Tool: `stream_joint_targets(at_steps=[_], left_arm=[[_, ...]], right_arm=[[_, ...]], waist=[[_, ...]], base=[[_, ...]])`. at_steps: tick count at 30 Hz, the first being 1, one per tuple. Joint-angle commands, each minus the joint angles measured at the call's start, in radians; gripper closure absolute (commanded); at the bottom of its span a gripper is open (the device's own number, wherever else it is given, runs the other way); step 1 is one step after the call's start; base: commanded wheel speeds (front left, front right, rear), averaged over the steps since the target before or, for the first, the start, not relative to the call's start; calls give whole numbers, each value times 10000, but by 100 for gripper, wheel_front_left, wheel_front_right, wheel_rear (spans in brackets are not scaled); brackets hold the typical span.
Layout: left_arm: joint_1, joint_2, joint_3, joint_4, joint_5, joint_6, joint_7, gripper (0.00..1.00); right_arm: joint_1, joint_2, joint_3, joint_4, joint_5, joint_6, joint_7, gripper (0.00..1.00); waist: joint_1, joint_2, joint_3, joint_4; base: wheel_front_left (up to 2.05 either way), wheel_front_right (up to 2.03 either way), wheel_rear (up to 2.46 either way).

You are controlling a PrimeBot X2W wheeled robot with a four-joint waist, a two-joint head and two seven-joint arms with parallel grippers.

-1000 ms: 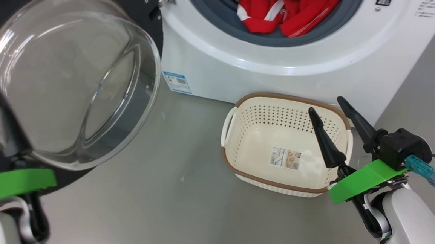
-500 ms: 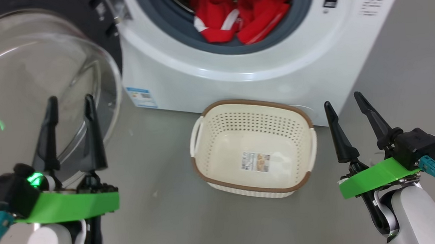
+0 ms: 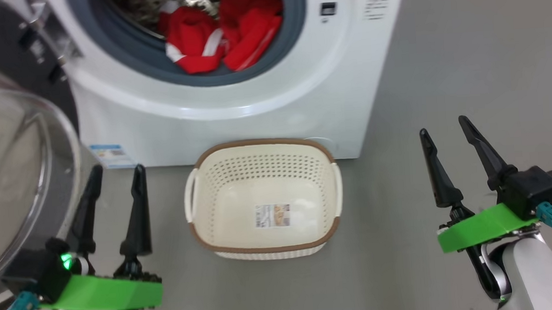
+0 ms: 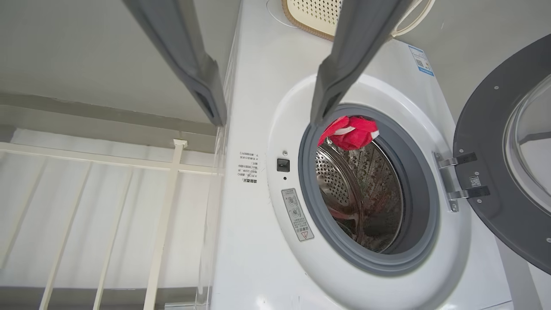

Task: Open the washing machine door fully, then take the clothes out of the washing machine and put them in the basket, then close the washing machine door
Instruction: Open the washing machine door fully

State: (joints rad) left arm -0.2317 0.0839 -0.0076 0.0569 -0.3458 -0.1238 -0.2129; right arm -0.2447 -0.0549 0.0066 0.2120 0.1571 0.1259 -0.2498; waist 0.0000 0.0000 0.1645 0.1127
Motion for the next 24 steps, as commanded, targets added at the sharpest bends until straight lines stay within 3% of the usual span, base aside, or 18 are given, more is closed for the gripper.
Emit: stream_joint_targets(at_steps=[1,15,24], left_arm=[[185,278,299,-245,-34,-46,-89,0],[1800,547,520,-15,188,189,-265,0],[2693,627,684,-152,161,425,-270,0]], right_arm=[[171,47,127,-385,-2,48,-114,0],[1433,47,-141,-834,12,48,-119,0],[2250,47,-455,-1008,-59,48,-119,0]], waist=[[0,0,-265,-685],[0,0,-1149,-1533],[0,0,-1669,-1710]], base=[[0,0,0],[0,0,0],[0,0,0]])
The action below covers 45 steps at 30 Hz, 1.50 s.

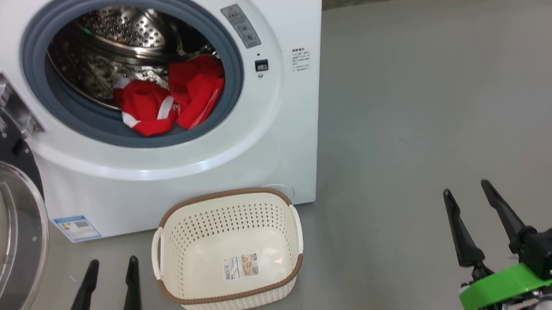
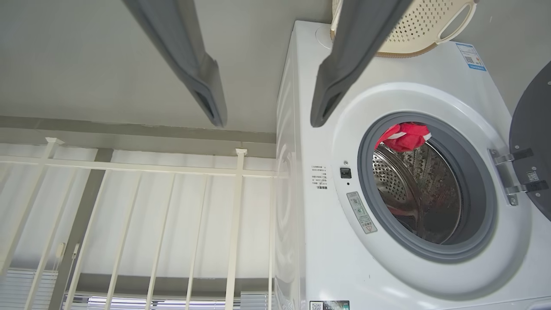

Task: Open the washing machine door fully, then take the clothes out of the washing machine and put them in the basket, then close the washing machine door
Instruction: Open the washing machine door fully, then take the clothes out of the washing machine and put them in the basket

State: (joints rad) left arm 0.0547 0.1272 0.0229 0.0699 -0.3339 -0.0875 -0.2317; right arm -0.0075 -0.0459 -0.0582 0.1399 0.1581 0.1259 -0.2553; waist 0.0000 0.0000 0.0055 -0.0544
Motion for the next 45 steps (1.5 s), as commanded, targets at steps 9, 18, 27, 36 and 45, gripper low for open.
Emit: stream_joint_targets(at_steps=[9,18,27,36,45], left_arm=[[149,295,377,-455,104,240,27,0],[240,337,286,-563,110,330,112,0],[207,311,269,-534,148,580,204,0],[133,397,268,-524,140,672,193,0],[73,353,306,-674,47,742,47,0]], right_arm=[[353,-43,89,-420,-292,48,-64,0],[290,-43,203,-546,-314,48,-64,0],[251,-43,194,-533,-351,48,-64,0],[147,-43,313,-435,-262,48,-64,0],[103,-43,262,-402,-283,48,-64,0]], waist=[[0,0,-228,-34],[0,0,-131,-1],[0,0,-74,105],[0,0,-12,129],[0,0,57,137]], base=[[0,0,0],[0,0,0],[24,-24,0],[138,-138,0],[151,-151,0]])
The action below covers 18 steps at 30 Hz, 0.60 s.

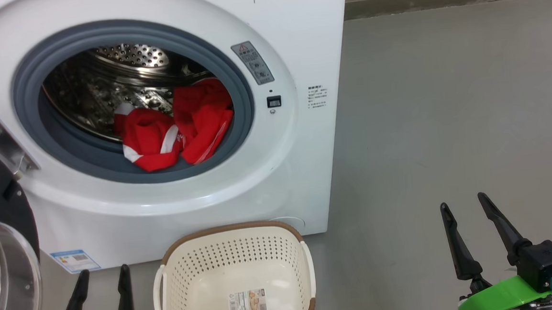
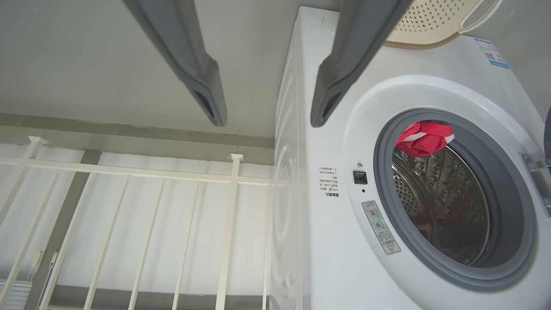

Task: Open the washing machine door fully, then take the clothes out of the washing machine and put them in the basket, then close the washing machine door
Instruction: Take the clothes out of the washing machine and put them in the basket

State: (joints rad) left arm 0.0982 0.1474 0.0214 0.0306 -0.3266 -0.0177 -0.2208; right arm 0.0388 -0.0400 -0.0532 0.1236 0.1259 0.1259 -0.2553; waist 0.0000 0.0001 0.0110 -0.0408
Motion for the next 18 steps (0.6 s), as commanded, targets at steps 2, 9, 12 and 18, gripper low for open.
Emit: stream_joint_targets(at_steps=[2,9,12,18], left_arm=[[-362,128,304,-285,-48,68,-65,0],[-422,103,243,-293,-124,96,-66,0],[-447,131,227,-288,-132,109,-61,0],[-516,132,179,-277,-153,173,-33,0]], right_arm=[[-375,-102,215,-253,40,48,-64,0],[-369,-102,237,-269,56,48,-64,0],[-382,-102,241,-266,62,48,-64,0],[-377,-102,259,-261,44,48,-64,0]], waist=[[0,-1,16,6],[0,-1,39,41],[0,-1,40,47],[0,-1,67,62]], base=[[76,-76,0],[20,-20,0],[0,0,0],[0,0,0]])
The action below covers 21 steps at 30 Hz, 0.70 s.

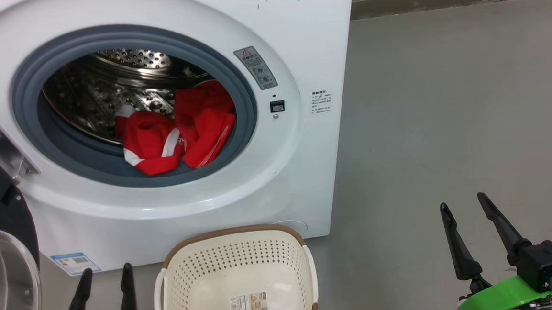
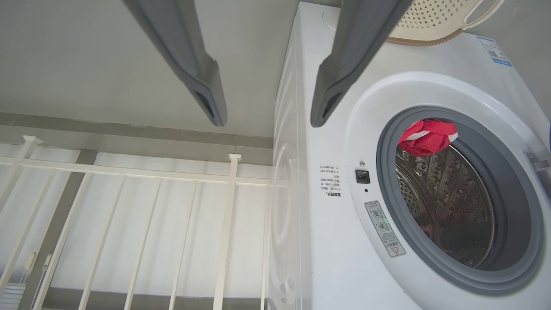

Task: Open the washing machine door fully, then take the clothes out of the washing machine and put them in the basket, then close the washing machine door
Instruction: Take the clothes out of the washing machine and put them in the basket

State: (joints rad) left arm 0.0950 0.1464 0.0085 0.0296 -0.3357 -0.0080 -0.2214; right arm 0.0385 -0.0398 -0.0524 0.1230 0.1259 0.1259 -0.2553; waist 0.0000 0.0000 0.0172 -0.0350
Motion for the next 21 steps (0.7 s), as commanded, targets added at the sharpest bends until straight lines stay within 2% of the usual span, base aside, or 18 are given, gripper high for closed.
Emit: stream_joint_targets(at_steps=[1,10,21], left_arm=[[-497,151,290,-257,-39,100,-9,0],[-931,99,124,-45,-15,226,131,0],[-2405,-10,-342,533,175,290,240,0]], right_arm=[[-371,-104,253,-254,39,48,-64,0],[-448,-104,245,-317,-10,48,-65,0],[-777,-104,412,-391,-83,48,-65,0]], waist=[[0,0,17,11],[0,0,253,146],[0,0,1109,370]], base=[[0,0,0],[0,0,0],[0,0,0]])
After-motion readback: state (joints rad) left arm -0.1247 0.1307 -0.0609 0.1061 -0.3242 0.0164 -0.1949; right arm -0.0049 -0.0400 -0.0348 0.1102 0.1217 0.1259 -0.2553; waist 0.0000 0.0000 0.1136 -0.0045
